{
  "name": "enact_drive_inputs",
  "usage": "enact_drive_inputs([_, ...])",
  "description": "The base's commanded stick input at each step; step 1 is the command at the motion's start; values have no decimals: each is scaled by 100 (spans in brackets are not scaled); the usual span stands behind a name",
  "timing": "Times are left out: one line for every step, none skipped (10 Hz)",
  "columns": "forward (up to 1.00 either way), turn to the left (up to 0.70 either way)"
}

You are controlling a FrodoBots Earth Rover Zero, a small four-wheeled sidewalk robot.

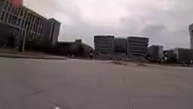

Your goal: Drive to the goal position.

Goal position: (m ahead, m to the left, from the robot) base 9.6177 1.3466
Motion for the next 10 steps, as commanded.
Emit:
enact_drive_inputs([85,0])
enact_drive_inputs([85,0])
enact_drive_inputs([85,0])
enact_drive_inputs([85,0])
enact_drive_inputs([85,0])
enact_drive_inputs([85,0])
enact_drive_inputs([85,0])
enact_drive_inputs([85,0])
enact_drive_inputs([85,0])
enact_drive_inputs([85,0])
